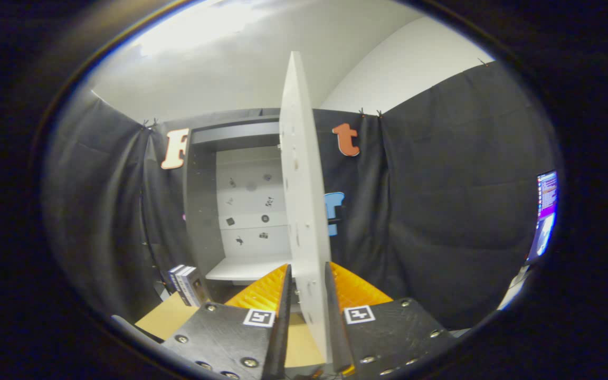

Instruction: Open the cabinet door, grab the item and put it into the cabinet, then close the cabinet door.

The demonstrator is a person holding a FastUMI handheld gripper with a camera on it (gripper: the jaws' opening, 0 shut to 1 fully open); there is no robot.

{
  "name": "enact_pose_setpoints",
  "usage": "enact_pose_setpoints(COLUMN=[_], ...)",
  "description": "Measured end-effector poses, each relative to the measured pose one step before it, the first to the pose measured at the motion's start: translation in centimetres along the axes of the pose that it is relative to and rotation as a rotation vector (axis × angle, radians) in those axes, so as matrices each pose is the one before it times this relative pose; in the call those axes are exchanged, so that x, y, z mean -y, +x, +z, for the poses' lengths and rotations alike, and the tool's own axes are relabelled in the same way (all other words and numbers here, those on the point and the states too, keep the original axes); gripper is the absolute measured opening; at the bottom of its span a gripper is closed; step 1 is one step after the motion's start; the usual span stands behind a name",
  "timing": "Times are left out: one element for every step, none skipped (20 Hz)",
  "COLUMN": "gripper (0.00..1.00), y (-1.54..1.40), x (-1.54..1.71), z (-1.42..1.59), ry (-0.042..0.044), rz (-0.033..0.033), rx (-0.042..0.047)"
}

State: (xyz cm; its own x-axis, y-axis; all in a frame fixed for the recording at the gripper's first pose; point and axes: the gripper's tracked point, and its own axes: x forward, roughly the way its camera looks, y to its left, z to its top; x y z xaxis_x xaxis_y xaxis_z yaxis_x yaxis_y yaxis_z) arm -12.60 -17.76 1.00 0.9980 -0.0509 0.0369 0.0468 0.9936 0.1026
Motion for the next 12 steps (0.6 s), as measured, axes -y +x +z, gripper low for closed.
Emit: enact_pose_setpoints(gripper=[0.48, 0.60, 0.73, 0.85, 0.98, 0.98, 0.98, 0.99, 0.99, 0.99, 0.99, 0.99], y=[-0.004, 0.303, 0.393, 0.444, 0.682, 0.593, 0.779, 0.910, 0.822, 1.292, 1.206, 1.412], x=[-1.603, -0.969, -0.869, -1.020, -1.460, -1.754, -1.652, -1.321, -0.915, -1.381, -1.275, -1.139], z=[-0.709, -0.970, -0.915, -0.885, -0.839, -1.077, -1.173, -1.217, -1.223, -1.488, -1.125, -1.164], ry=[-0.00248, -0.02134, -0.02795, -0.01936, -0.00078, 0.01007, 0.00556, -0.00305, -0.01607, -0.01268, -0.00168, 0.00637], rz=[0.01835, 0.01733, 0.00274, 0.01036, 0.02273, 0.02406, 0.02798, 0.02278, 0.00831, 0.01999, 0.02207, 0.02040], rx=[-0.00952, -0.01443, -0.01195, -0.01540, -0.01410, -0.01719, -0.02051, -0.01786, -0.01731, -0.02240, -0.01346, -0.01972])
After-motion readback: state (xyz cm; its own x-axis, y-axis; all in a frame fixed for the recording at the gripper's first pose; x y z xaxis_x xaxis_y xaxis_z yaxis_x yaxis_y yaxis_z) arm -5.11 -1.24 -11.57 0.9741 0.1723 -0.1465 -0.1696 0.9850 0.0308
